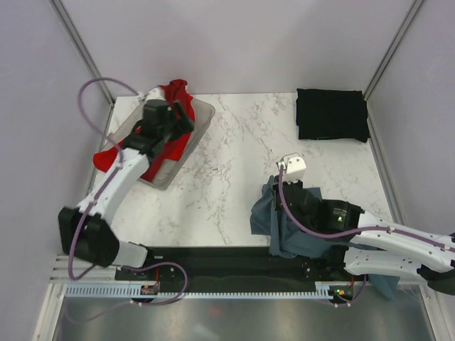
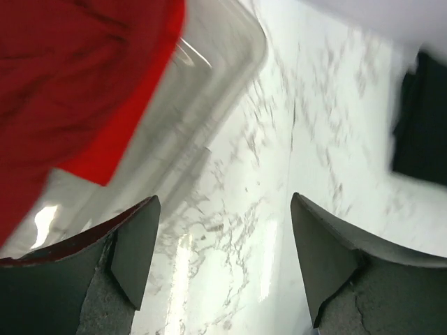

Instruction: Fold and stack the t-shirts

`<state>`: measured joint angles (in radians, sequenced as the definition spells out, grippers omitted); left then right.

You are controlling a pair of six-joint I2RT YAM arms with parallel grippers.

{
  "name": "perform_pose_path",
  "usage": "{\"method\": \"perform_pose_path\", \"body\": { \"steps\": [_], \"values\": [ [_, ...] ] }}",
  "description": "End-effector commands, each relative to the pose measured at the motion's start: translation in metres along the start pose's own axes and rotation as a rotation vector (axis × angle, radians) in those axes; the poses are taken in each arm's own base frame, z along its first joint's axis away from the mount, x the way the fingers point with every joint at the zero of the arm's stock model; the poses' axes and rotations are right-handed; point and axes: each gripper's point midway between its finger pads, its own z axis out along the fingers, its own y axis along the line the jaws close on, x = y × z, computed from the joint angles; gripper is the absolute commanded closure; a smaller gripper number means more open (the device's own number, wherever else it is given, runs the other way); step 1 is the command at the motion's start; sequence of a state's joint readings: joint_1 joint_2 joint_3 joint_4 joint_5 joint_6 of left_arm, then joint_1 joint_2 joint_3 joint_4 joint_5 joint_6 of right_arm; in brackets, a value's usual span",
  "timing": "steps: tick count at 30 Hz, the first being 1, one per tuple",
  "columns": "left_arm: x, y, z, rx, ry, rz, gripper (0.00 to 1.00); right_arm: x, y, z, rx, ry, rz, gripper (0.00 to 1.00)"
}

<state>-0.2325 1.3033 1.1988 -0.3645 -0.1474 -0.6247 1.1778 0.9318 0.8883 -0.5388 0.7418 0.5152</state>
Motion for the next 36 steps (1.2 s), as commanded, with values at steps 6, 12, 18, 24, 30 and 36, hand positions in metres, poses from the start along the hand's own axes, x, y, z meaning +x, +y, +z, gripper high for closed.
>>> {"method": "perform_pose_path", "body": {
  "steps": [6, 12, 18, 24, 30, 36],
  "values": [
    [0.152, -0.013, 0.105, -0.11, 0.453, 0.5, 0.21, -0.004, -0.033, -0.023, 0.051, -0.028, 0.067, 1.0],
    [0.146, 0.024, 0.166, -0.306, 0.494, 0.569, 0.21, -0.002, -0.043, -0.031, 0.059, -0.029, 0.092, 1.0],
    [0.069, 0.099, 0.206, -0.451, 0.472, 0.332, 0.2, 0.003, -0.046, -0.032, 0.069, -0.019, 0.094, 1.0],
    [0.032, 0.097, 0.167, -0.42, 0.446, 0.218, 0.19, -0.009, -0.039, -0.022, 0.108, -0.035, 0.059, 1.0],
    [0.032, 0.039, 0.069, -0.236, 0.407, 0.202, 0.18, -0.055, -0.021, 0.004, 0.198, -0.044, -0.04, 1.0],
    [0.04, 0.032, -0.019, -0.083, 0.393, 0.208, 0.19, -0.033, -0.145, 0.026, 0.517, 0.078, 0.111, 1.0]
  ]
}}
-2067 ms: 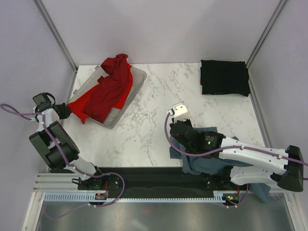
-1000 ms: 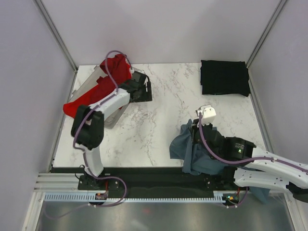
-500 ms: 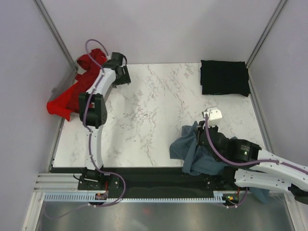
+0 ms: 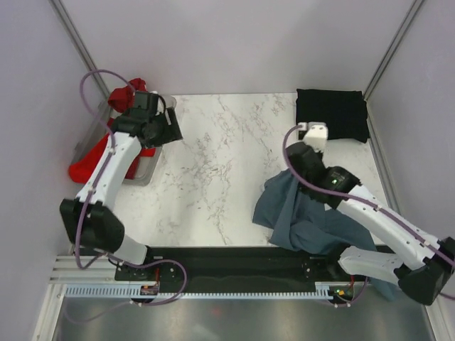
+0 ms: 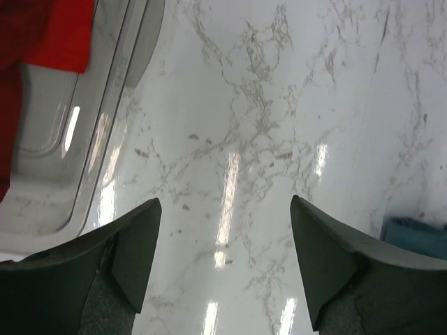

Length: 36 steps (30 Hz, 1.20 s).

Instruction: Fold and stack the t-shirts

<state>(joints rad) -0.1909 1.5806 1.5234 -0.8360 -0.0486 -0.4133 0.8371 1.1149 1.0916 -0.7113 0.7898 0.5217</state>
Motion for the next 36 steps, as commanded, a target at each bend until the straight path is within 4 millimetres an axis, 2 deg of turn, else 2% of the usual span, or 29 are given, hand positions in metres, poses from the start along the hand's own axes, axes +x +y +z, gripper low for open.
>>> {"method": "perform_pose_path", "body": {
  "steps": [1, 2, 3, 4, 5, 6, 7, 8, 9, 10, 11, 12, 15, 16, 18, 20, 21, 24, 27, 28, 32, 33, 36],
  "values": [
    [0.033, 0.004, -0.033, 0.085, 0.019, 0.0, 0.19, -0.004, -0.092, 0.028, 0.221, 0.028, 0.127, 1.0],
    [0.035, 0.003, -0.053, 0.117, -0.026, -0.001, 0.19, 0.001, -0.106, 0.036, 0.225, 0.061, 0.121, 0.98],
    [0.042, 0.005, -0.058, 0.13, -0.028, 0.0, 0.19, 0.001, -0.124, 0.043, 0.263, 0.077, 0.146, 0.94],
    [0.063, 0.01, -0.054, 0.136, 0.012, 0.002, 0.19, 0.002, -0.164, 0.05, 0.359, 0.099, 0.215, 0.77],
    [0.067, 0.01, -0.067, 0.163, -0.023, 0.009, 0.19, 0.005, -0.166, 0.061, 0.304, 0.151, 0.229, 0.47],
    [0.077, 0.012, -0.068, 0.169, -0.012, 0.015, 0.19, 0.006, -0.176, 0.064, 0.326, 0.17, 0.26, 0.03],
    [0.095, 0.019, -0.063, 0.166, 0.018, 0.029, 0.19, 0.007, -0.175, 0.07, 0.3, 0.196, 0.27, 0.02],
    [0.102, 0.022, -0.063, 0.168, 0.022, 0.037, 0.19, -0.002, -0.167, 0.069, 0.256, 0.187, 0.283, 0.02],
    [0.106, 0.026, -0.067, 0.164, 0.002, 0.044, 0.19, -0.004, -0.149, 0.07, 0.177, 0.197, 0.346, 0.02],
    [0.121, 0.033, -0.06, 0.147, 0.03, 0.05, 0.19, -0.013, -0.133, 0.065, 0.102, 0.168, 0.365, 0.02],
    [0.125, 0.036, -0.059, 0.141, 0.028, 0.053, 0.2, -0.015, -0.116, 0.064, 0.039, 0.159, 0.372, 0.02],
    [0.127, 0.042, -0.06, 0.117, 0.007, 0.052, 0.2, -0.018, -0.085, 0.057, -0.034, 0.151, 0.375, 0.02],
    [0.124, 0.036, -0.068, 0.155, -0.032, 0.048, 0.21, -0.003, -0.037, 0.052, -0.107, 0.203, 0.304, 0.02],
    [0.121, 0.037, -0.073, 0.16, -0.069, 0.043, 0.21, 0.013, -0.011, 0.052, -0.149, 0.254, 0.269, 0.02],
    [0.122, 0.044, -0.066, 0.131, -0.112, 0.031, 0.21, 0.038, 0.012, 0.054, -0.182, 0.309, 0.235, 0.02],
    [0.123, 0.047, -0.069, 0.132, -0.152, 0.012, 0.2, 0.064, 0.023, 0.06, -0.185, 0.358, 0.226, 0.02],
    [0.121, 0.046, -0.072, 0.141, -0.166, 0.015, 0.2, 0.067, 0.035, 0.059, -0.204, 0.352, 0.212, 0.02],
    [0.12, 0.047, -0.075, 0.143, -0.186, 0.016, 0.2, 0.092, 0.049, 0.072, -0.17, 0.398, 0.147, 0.05],
    [0.12, 0.047, -0.076, 0.142, -0.19, 0.017, 0.2, 0.104, 0.06, 0.082, -0.171, 0.432, 0.101, 0.11],
    [0.12, 0.047, -0.076, 0.144, -0.189, 0.017, 0.2, 0.116, 0.062, 0.087, -0.155, 0.461, 0.076, 0.12],
    [0.119, 0.048, -0.078, 0.141, -0.202, 0.013, 0.2, 0.132, 0.059, 0.1, -0.116, 0.489, 0.025, 0.22],
    [0.118, 0.048, -0.078, 0.139, -0.206, 0.013, 0.2, 0.134, 0.06, 0.101, -0.115, 0.493, 0.015, 0.29],
    [0.119, 0.049, -0.079, 0.142, -0.207, 0.011, 0.2, 0.151, 0.058, 0.105, -0.098, 0.525, 0.007, 0.32]
  ]
}}
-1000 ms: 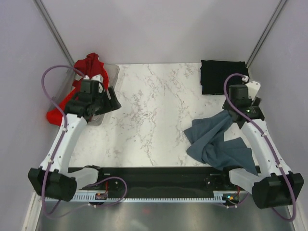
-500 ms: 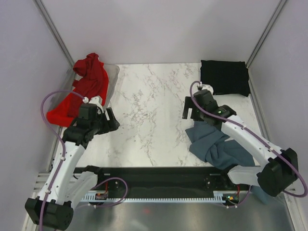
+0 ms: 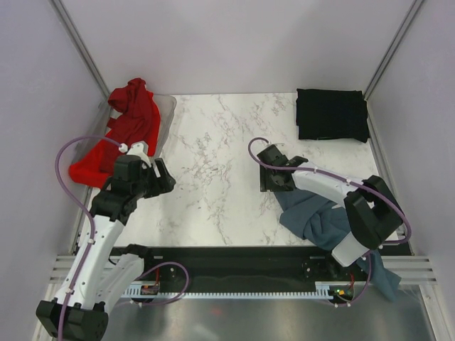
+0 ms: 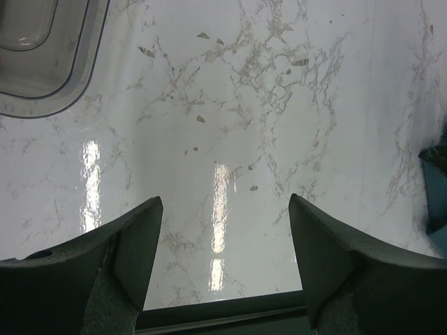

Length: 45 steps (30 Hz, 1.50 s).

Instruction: Fold and stack the t-shirts

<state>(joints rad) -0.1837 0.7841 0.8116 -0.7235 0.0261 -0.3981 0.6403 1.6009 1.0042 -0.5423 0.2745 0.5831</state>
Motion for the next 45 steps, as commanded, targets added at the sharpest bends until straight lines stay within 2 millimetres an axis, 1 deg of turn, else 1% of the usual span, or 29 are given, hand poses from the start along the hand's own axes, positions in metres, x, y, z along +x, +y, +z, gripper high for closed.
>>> {"method": "perform_pose_path", "body": {
  "steps": [1, 10, 13, 17, 18, 21, 23, 24, 25, 26, 27, 28, 29, 30, 31, 32, 33, 34, 35, 36, 37, 38, 39, 40, 41, 42, 43, 44, 45],
  "values": [
    [-0.011, 0.0, -0.002, 0.0, -0.056, 0.007, 0.2, -0.005, 0.001, 0.008, 0.009, -0.034, 0.012, 0.33],
    [-0.012, -0.001, -0.004, 0.005, -0.067, 0.007, 0.2, 0.018, -0.013, 0.034, 0.089, 0.018, -0.026, 0.48],
    [-0.011, -0.001, -0.004, 0.004, -0.066, 0.006, 0.2, 0.023, -0.017, 0.038, 0.105, 0.032, -0.039, 0.62],
    [-0.011, -0.001, -0.005, 0.006, -0.07, 0.006, 0.2, 0.025, -0.017, 0.038, 0.102, 0.038, -0.035, 0.94],
    [-0.012, -0.001, -0.005, 0.007, -0.073, 0.006, 0.2, 0.026, -0.015, 0.037, 0.093, 0.04, -0.035, 0.99],
    [-0.011, -0.001, -0.005, 0.005, -0.069, 0.006, 0.19, 0.024, -0.009, 0.032, 0.062, 0.041, -0.032, 1.0],
    [-0.011, -0.001, -0.005, 0.005, -0.069, 0.006, 0.2, 0.012, 0.002, 0.022, 0.026, 0.027, -0.029, 1.0],
    [-0.011, -0.001, -0.004, 0.004, -0.066, 0.006, 0.2, 0.004, 0.014, 0.012, -0.008, 0.007, -0.032, 1.0],
    [-0.011, -0.001, -0.003, 0.003, -0.063, 0.006, 0.2, -0.02, 0.04, -0.004, -0.094, -0.031, -0.024, 1.0],
    [-0.01, 0.0, -0.003, 0.002, -0.062, 0.006, 0.2, -0.031, 0.054, -0.019, -0.143, -0.046, -0.032, 1.0],
    [-0.011, 0.004, -0.002, -0.02, -0.066, 0.005, 0.2, -0.043, 0.078, -0.039, -0.217, -0.071, -0.05, 1.0],
    [-0.011, 0.004, -0.001, -0.024, -0.063, 0.005, 0.19, -0.088, 0.111, -0.081, -0.325, -0.168, -0.039, 1.0],
    [-0.01, 0.005, 0.0, -0.026, -0.06, 0.005, 0.2, -0.099, 0.12, -0.105, -0.34, -0.178, -0.054, 1.0],
    [-0.011, 0.005, -0.001, -0.029, -0.063, 0.004, 0.2, -0.112, 0.137, -0.127, -0.373, -0.207, -0.074, 1.0],
    [-0.01, 0.006, 0.001, -0.033, -0.057, 0.003, 0.2, -0.166, 0.157, -0.195, -0.472, -0.357, -0.048, 1.0],
    [-0.01, 0.006, 0.001, -0.034, -0.057, 0.003, 0.2, -0.176, 0.157, -0.22, -0.484, -0.368, -0.052, 1.0],
    [-0.009, 0.007, 0.001, -0.038, -0.056, 0.003, 0.2, -0.221, 0.162, -0.286, -0.568, -0.517, -0.004, 1.0],
    [-0.01, 0.007, 0.001, -0.041, -0.057, 0.002, 0.2, -0.24, 0.152, -0.315, -0.562, -0.597, 0.019, 1.0],
    [-0.01, 0.007, 0.001, -0.042, -0.059, 0.002, 0.2, -0.25, 0.141, -0.323, -0.539, -0.616, 0.037, 1.0],
    [-0.01, 0.008, 0.001, -0.046, -0.057, 0.002, 0.2, -0.27, 0.12, -0.365, -0.57, -0.724, 0.103, 1.0],
    [-0.01, 0.008, 0.001, -0.047, -0.059, 0.002, 0.2, -0.276, 0.103, -0.369, -0.552, -0.74, 0.152, 1.0],
    [-0.01, 0.008, 0.001, -0.048, -0.06, 0.0, 0.2, -0.29, 0.056, -0.398, -0.52, -0.836, 0.245, 1.0],
    [-0.01, 0.009, 0.001, -0.051, -0.061, 0.0, 0.2, -0.284, 0.043, -0.363, -0.44, -0.777, 0.254, 1.0],
    [-0.01, 0.009, 0.0, -0.052, -0.063, 0.0, 0.2, -0.283, 0.024, -0.36, -0.409, -0.787, 0.283, 1.0],
    [-0.011, 0.009, -0.001, -0.05, -0.069, 0.001, 0.2, -0.282, -0.013, -0.379, -0.373, -0.857, 0.349, 1.0],
    [-0.012, 0.009, -0.002, -0.05, -0.072, 0.001, 0.2, -0.271, -0.023, -0.349, -0.306, -0.8, 0.348, 1.0],
    [-0.011, 0.009, -0.002, -0.049, -0.074, 0.001, 0.2, -0.264, -0.034, -0.342, -0.272, -0.792, 0.358, 1.0],
    [-0.012, 0.008, -0.003, -0.046, -0.075, 0.0, 0.2, -0.254, -0.05, -0.348, -0.248, -0.804, 0.378, 1.0],
    [-0.012, 0.008, -0.003, -0.045, -0.077, 0.002, 0.2, -0.241, -0.058, -0.322, -0.186, -0.754, 0.377, 1.0]
  ]
}}
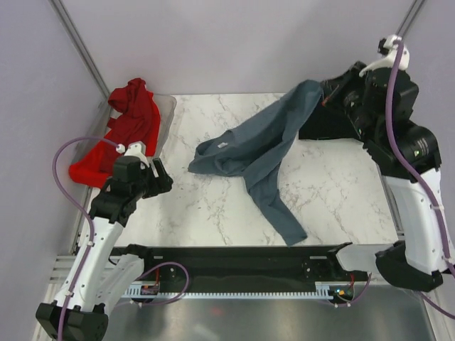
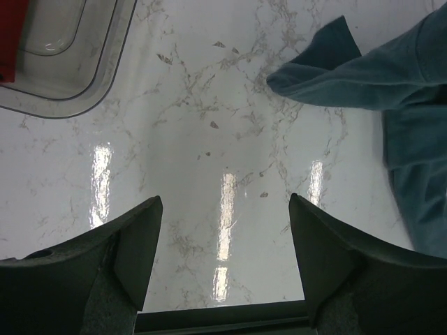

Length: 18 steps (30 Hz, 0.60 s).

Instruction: Fold and stack the t-shirts

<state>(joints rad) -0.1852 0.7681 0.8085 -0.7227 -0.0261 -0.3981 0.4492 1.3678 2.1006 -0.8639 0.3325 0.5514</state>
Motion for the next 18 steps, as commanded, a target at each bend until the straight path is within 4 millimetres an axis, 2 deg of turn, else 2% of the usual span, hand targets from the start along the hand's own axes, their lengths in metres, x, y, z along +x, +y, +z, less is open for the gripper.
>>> {"method": "perform_pose_path", "body": {
  "steps": [1, 2, 3, 5, 6, 8, 9, 10, 11, 12, 14, 16, 17, 18],
  "values": [
    [-0.008, 0.0, -0.001, -0.004, -0.043, 0.001, 0.2, 0.062, -0.048, 0.015, 0.168, 0.125, -0.053, 1.0],
    [-0.007, 0.0, 0.0, -0.004, -0.042, -0.002, 0.2, 0.06, -0.057, 0.003, 0.182, 0.108, -0.044, 1.0],
    [-0.007, 0.0, 0.001, -0.002, -0.036, 0.0, 0.2, 0.082, -0.074, 0.005, 0.231, 0.146, -0.057, 1.0],
    [-0.002, -0.009, 0.002, 0.039, -0.012, 0.005, 0.2, 0.089, -0.083, -0.005, 0.228, 0.145, -0.046, 1.0],
    [0.0, -0.015, 0.005, 0.073, 0.008, 0.008, 0.21, 0.112, -0.089, -0.004, 0.226, 0.198, -0.049, 1.0],
    [0.008, -0.025, 0.01, 0.11, 0.055, 0.006, 0.22, 0.121, -0.089, -0.01, 0.189, 0.207, -0.029, 1.0],
    [0.011, -0.028, 0.013, 0.111, 0.066, 0.001, 0.22, 0.137, -0.095, -0.01, 0.191, 0.239, -0.031, 1.0],
    [0.017, -0.031, 0.021, 0.111, 0.1, -0.005, 0.22, 0.144, -0.088, -0.01, 0.142, 0.256, -0.015, 1.0],
    [0.023, -0.043, 0.023, 0.142, 0.121, -0.011, 0.22, 0.146, -0.086, -0.014, 0.115, 0.254, -0.006, 1.0],
    [0.021, -0.052, 0.029, 0.164, 0.11, -0.018, 0.22, 0.159, -0.088, -0.014, 0.102, 0.281, -0.005, 1.0],
    [0.036, -0.067, 0.042, 0.179, 0.159, -0.031, 0.22, 0.165, -0.085, -0.018, 0.067, 0.298, 0.002, 1.0],
    [0.036, -0.078, 0.055, 0.188, 0.155, -0.045, 0.23, 0.174, -0.086, -0.019, 0.057, 0.324, 0.0, 1.0],
    [0.047, -0.08, 0.07, 0.163, 0.202, -0.053, 0.23, 0.177, -0.084, -0.022, 0.038, 0.336, -0.003, 1.0],
    [0.048, -0.084, 0.077, 0.162, 0.209, -0.06, 0.23, 0.181, -0.085, -0.023, 0.034, 0.347, -0.004, 1.0]
  ]
}}
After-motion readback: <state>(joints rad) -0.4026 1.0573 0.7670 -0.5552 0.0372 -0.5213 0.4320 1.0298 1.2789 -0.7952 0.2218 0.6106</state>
